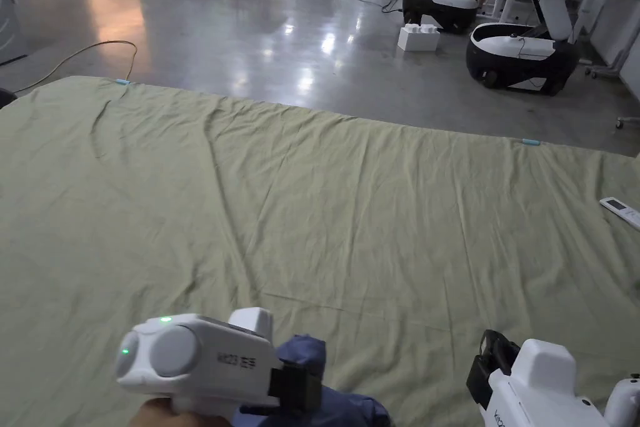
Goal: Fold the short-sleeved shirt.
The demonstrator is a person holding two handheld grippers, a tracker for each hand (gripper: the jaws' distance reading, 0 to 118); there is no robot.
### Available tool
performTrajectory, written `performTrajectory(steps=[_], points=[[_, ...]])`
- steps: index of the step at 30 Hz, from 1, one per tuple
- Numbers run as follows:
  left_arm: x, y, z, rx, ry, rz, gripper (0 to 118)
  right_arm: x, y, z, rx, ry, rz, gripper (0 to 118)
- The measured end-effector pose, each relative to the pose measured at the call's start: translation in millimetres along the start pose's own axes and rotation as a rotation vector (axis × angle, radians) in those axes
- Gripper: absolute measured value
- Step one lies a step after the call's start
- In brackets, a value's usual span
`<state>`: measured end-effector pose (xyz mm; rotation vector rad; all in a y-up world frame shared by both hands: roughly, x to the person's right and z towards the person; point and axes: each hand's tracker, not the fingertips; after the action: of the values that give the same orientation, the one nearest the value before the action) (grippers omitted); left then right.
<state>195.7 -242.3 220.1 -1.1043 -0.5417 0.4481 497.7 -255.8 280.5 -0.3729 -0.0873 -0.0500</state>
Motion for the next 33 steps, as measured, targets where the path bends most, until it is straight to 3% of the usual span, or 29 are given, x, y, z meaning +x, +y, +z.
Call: performTrajectory(steps=[12, 14, 16, 18, 24, 25, 26, 27, 28, 33], points=[[16, -24, -88, -0.067, 0.045, 0.041, 18, 17, -6, 7, -0.013, -0.035, -0.025, 3], [13, -24, -83, -0.052, 0.013, 0.063, 32, 19, -6, 7, -0.014, -0.039, -0.028, 3], [13, -24, -73, -0.031, -0.038, 0.072, 59, 21, -7, 8, -0.012, -0.041, -0.029, 3], [14, -23, -59, -0.009, -0.05, 0.056, 70, 22, -7, 9, -0.013, -0.043, -0.029, 3], [7, -19, -20, 0.103, -0.066, 0.084, 66, 25, -9, 10, -0.015, -0.048, -0.036, 3], [6, -19, -20, 0.097, -0.051, 0.077, 60, 26, -10, 10, -0.017, -0.047, -0.037, 3], [5, -20, -23, 0.088, -0.034, 0.064, 46, 26, -11, 9, -0.02, -0.046, -0.038, 3], [5, -21, -28, 0.079, -0.025, 0.057, 22, 26, -12, 9, -0.022, -0.047, -0.039, 3], [5, -23, -34, 0.053, -0.019, 0.051, 16, 26, -13, 8, -0.025, -0.046, -0.039, 3], [5, -35, -74, -0.021, -0.053, 0.07, 14, 25, -15, 8, -0.032, -0.046, -0.042, 3]])
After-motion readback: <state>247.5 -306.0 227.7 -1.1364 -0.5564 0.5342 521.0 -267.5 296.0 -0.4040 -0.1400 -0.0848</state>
